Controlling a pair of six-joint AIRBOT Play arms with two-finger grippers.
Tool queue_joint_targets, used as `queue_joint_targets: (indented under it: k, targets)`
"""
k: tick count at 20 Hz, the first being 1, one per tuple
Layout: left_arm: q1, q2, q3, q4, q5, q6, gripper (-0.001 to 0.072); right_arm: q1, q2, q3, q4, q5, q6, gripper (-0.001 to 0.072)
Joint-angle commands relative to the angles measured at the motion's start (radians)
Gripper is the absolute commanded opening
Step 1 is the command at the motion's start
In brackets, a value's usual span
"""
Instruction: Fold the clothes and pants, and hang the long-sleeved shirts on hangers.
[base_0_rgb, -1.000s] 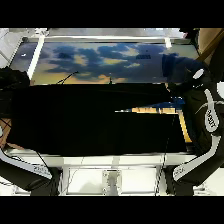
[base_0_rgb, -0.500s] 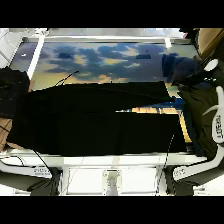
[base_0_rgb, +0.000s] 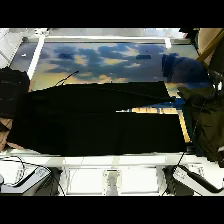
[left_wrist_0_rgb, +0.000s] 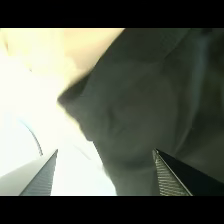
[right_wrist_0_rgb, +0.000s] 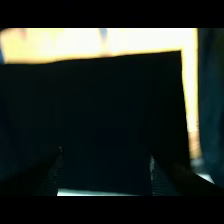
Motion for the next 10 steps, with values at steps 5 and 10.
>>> queue_joint_targets:
  k: [5,10]
  targets:
    - [0.171,-0.123,-0.118,-0.108,0.077,0.183,0.0657,-0.030,0.163,-0.189,0.132,0.060,-0.046,0.0578]
    - [0.167,-0.205,-0.118,-0.293,0.211,0.273,0.0605,-0.030,0.220,-0.189,0.146,0.061,-0.008,0.0577]
